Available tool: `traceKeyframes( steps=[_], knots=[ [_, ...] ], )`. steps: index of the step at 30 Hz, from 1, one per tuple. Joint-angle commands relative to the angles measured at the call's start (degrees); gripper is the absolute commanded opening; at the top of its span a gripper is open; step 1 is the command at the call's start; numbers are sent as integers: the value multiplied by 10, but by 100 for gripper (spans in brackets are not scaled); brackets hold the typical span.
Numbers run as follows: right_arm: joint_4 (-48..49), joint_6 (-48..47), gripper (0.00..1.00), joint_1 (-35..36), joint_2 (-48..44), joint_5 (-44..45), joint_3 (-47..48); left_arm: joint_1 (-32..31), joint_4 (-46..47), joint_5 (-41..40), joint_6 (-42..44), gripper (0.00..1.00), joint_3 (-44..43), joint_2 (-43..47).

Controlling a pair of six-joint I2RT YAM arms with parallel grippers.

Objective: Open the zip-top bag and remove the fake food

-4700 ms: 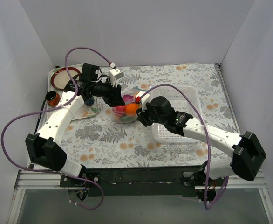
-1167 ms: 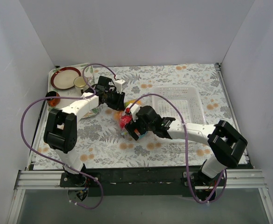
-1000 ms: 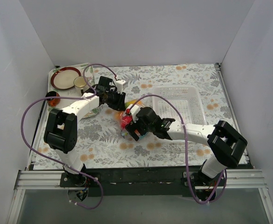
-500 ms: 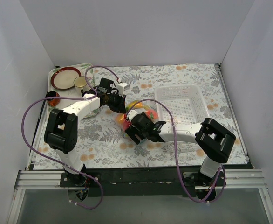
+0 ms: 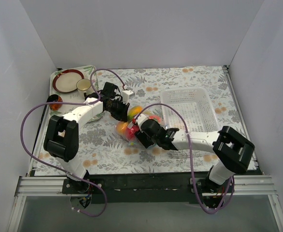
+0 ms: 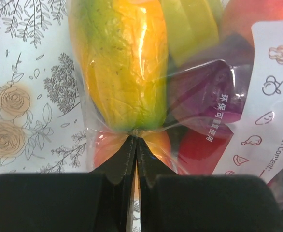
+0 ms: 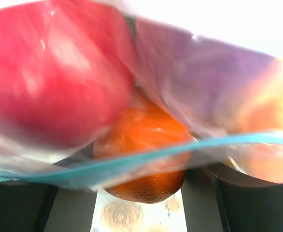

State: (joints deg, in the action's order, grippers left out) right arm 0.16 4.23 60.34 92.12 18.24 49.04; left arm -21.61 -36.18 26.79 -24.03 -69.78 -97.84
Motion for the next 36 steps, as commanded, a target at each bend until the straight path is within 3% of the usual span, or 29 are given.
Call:
traceKeyframes(
  steps=[1,8,12,18,21,24,25,27,28,31,36],
  knots=[
    [41,6,36,-2,-80,-36,-24,9,-65,-75,44,0,32,33],
    [111,6,48,-2,-177,-152,-94,33,-61,-104,49,0,29,38],
    [109,9,45,-4,-201,-151,-102,34,-58,-115,48,0,32,42],
    [69,3,40,-14,-311,-150,-98,40,-38,-152,62,0,66,54],
    [28,9,29,-23,-376,-89,-84,42,-45,-143,53,0,64,50],
    [3,25,14,-31,-421,54,-69,42,-67,-111,29,0,43,34],
    [-1,37,3,-33,-426,158,-67,42,-72,-104,21,0,35,23],
    [-40,67,1,-51,-415,274,-56,43,-93,-72,6,0,9,13],
    [-62,78,1,-66,-384,283,-47,43,-100,-63,-12,0,-1,9],
    [-144,131,1,-160,-305,216,1,43,-132,-18,-31,0,-41,2],
    [-127,162,1,-247,-237,160,3,42,-159,21,-50,0,-91,24]
  ],
)
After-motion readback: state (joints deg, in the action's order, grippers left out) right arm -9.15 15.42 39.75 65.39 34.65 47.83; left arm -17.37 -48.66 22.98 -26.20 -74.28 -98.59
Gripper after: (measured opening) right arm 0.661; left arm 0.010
